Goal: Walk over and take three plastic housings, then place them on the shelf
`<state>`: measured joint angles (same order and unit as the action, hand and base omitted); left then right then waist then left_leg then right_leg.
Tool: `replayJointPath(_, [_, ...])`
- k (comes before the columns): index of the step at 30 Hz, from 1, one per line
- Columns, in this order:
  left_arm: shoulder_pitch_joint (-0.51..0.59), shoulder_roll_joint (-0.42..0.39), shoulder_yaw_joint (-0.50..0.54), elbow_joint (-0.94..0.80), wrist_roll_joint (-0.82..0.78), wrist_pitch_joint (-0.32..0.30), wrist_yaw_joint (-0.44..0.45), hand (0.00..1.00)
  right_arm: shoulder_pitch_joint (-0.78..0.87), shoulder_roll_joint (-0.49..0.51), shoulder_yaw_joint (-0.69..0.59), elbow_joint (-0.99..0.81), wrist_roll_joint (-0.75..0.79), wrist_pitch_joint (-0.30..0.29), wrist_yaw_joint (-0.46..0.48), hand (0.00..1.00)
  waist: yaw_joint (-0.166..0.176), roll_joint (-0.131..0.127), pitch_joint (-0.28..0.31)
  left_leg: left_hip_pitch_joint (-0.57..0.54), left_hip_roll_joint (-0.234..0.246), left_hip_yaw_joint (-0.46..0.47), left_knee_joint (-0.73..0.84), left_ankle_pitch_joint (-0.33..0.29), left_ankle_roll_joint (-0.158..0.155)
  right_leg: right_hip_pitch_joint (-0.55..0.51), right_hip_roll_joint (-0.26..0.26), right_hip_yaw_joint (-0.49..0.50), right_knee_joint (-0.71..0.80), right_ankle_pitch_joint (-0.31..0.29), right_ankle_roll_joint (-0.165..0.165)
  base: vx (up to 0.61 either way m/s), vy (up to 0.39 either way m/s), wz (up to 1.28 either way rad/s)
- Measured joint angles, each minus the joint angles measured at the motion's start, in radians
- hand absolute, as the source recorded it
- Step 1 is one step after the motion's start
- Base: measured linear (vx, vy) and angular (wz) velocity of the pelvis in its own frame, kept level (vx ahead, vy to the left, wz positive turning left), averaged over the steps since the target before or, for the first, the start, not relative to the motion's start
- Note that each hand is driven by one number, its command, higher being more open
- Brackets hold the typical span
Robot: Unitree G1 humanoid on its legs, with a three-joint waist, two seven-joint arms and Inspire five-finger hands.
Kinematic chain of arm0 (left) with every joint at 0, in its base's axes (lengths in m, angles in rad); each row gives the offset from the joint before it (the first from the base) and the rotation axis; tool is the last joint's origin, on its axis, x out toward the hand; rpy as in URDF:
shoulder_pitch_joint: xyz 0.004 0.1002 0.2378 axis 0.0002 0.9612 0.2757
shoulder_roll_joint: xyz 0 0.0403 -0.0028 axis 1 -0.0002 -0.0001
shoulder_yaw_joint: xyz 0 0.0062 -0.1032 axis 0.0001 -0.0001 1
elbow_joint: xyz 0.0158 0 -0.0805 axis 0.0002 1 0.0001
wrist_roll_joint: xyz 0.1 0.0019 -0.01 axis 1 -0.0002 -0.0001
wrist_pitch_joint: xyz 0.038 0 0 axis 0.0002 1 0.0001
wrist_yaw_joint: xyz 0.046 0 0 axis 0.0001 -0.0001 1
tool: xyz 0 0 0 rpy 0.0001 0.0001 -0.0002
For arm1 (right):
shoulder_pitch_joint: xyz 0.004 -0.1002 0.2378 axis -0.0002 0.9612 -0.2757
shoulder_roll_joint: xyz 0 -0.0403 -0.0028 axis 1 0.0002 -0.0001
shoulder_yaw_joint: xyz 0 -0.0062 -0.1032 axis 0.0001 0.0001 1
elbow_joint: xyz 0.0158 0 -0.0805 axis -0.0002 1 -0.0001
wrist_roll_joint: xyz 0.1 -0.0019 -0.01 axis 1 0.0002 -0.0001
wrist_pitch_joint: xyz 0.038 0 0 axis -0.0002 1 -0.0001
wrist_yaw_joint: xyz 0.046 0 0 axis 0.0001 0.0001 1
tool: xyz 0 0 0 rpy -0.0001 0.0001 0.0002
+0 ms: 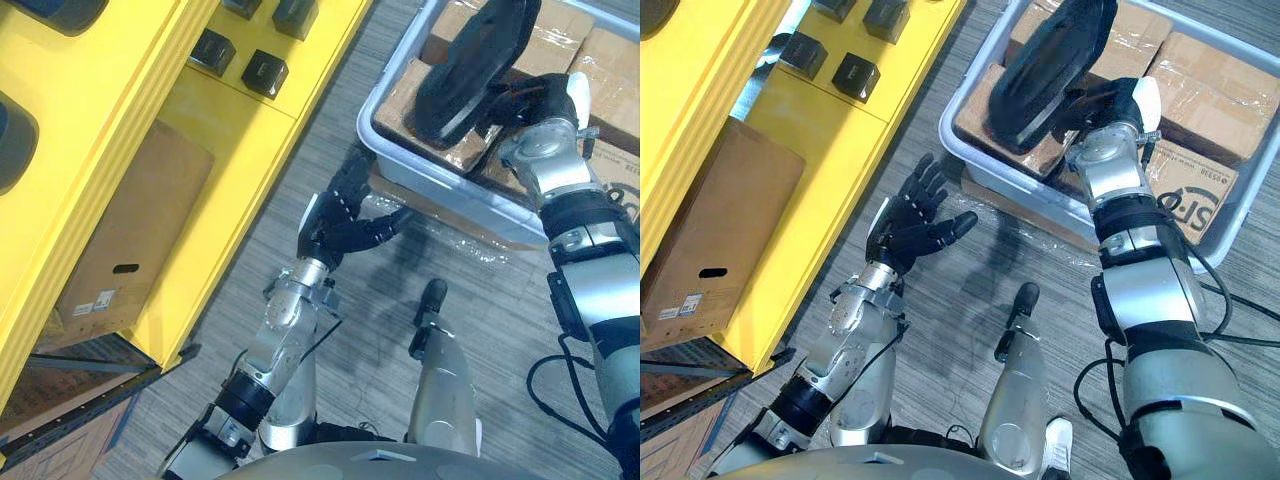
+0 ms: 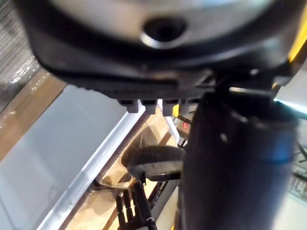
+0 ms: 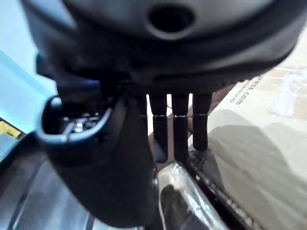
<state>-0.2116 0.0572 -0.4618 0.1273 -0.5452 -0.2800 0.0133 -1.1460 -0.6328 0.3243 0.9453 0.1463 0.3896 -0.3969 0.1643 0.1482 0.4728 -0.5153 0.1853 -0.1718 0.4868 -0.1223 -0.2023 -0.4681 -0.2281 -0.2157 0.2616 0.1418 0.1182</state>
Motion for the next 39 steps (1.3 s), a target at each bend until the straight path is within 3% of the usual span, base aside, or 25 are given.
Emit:
replayJointPath(3, [0.014, 0.001, 0.000, -0.001, -0.002, 0.000, -0.004, 1.00, 0.000, 0.005, 0.000, 0.020, 0.030, 0.021, 0.046, 0.00, 0.000, 0.000, -0.004, 0.000, 0.001, 0.000, 0.001, 0.000, 0.000, 0.001, 0.000, 0.000, 0.001, 0.000, 0.000, 0.00, 0.000, 0.00])
replayJointPath(13, [0.063, 0.017, -0.001, -0.035, -0.003, 0.000, -0.010, 1.00, 0.000, 0.009, -0.001, 0.027, 0.018, 0.054, 0.062, 0.00, -0.001, -0.002, -0.004, 0.000, 0.005, -0.001, 0.030, 0.000, -0.001, 0.012, -0.004, -0.018, 0.015, -0.011, -0.004, 0.00, 0.000, 0.00])
replayJointPath(14, [0.081, 0.026, -0.002, -0.044, -0.002, 0.000, -0.016, 1.00, 0.000, 0.004, -0.002, 0.028, 0.018, 0.058, 0.062, 1.00, -0.002, -0.004, -0.005, 0.000, 0.007, -0.002, 0.033, 0.000, -0.001, 0.016, -0.007, -0.034, 0.015, -0.011, -0.004, 0.00, 0.000, 0.00])
replayJointPath(18, [0.124, 0.036, -0.004, -0.054, -0.002, 0.000, -0.019, 1.00, 0.000, -0.001, -0.023, 0.026, 0.019, 0.051, 0.042, 1.00, -0.002, -0.021, -0.009, 0.003, 0.012, -0.002, 0.034, 0.000, -0.001, 0.020, -0.008, -0.043, 0.015, -0.009, -0.002, 0.00, 0.000, 0.00])
replayJointPath(22, [0.158, 0.039, -0.012, -0.054, -0.002, 0.001, -0.022, 1.00, 0.000, -0.004, -0.046, 0.003, 0.019, -0.023, -0.058, 1.00, -0.005, -0.038, -0.007, 0.018, 0.015, -0.001, 0.034, 0.000, -0.002, 0.036, -0.007, -0.049, 0.012, -0.005, 0.003, 0.00, 0.000, 0.00])
replayJointPath(24, [0.169, 0.039, -0.018, -0.057, -0.002, 0.001, -0.027, 1.00, 0.001, -0.020, -0.060, -0.088, 0.012, -0.112, -0.115, 1.00, -0.009, -0.038, -0.007, 0.024, 0.015, 0.001, 0.033, -0.001, -0.003, 0.041, -0.006, -0.048, 0.007, -0.001, 0.003, 0.01, 0.001, -0.02])
replayJointPath(29, [0.164, 0.072, -0.037, -0.056, -0.002, 0.001, -0.034, 1.00, 0.002, -0.029, -0.035, -0.318, -0.132, -0.345, -0.127, 1.00, -0.022, -0.039, -0.007, 0.062, 0.016, 0.011, 0.009, 0.001, -0.002, 0.081, -0.002, -0.046, -0.032, 0.016, 0.004, 0.02, 0.002, -0.03])
replayJointPath(32, [0.159, 0.094, -0.037, -0.055, -0.002, 0.001, -0.042, 1.00, 0.004, -0.030, 0.029, -0.404, -0.203, -0.427, -0.072, 1.00, -0.026, -0.043, -0.007, 0.078, 0.014, 0.014, -0.008, 0.002, 0.001, 0.098, 0.000, -0.045, -0.054, 0.021, 0.006, 0.04, 0.002, 0.00])
replayJointPath(36, [0.131, 0.117, -0.046, -0.037, -0.001, 0.001, -0.043, 1.00, 0.047, -0.024, 0.126, -0.403, -0.216, -0.439, 0.030, 1.00, -0.001, -0.044, -0.007, 0.090, 0.014, 0.013, -0.029, 0.005, 0.004, 0.107, 0.001, -0.048, -0.061, 0.021, 0.006, 0.05, -0.010, 0.04])
replayJointPath(39, [0.123, 0.120, -0.043, -0.014, 0.000, 0.001, -0.042, 1.00, 0.073, 0.023, 0.138, -0.290, -0.166, -0.366, 0.095, 1.00, 0.010, -0.044, -0.006, 0.090, 0.010, 0.003, -0.039, 0.013, -0.002, 0.115, 0.000, -0.055, -0.070, 0.025, 0.002, 0.06, -0.008, 0.11])
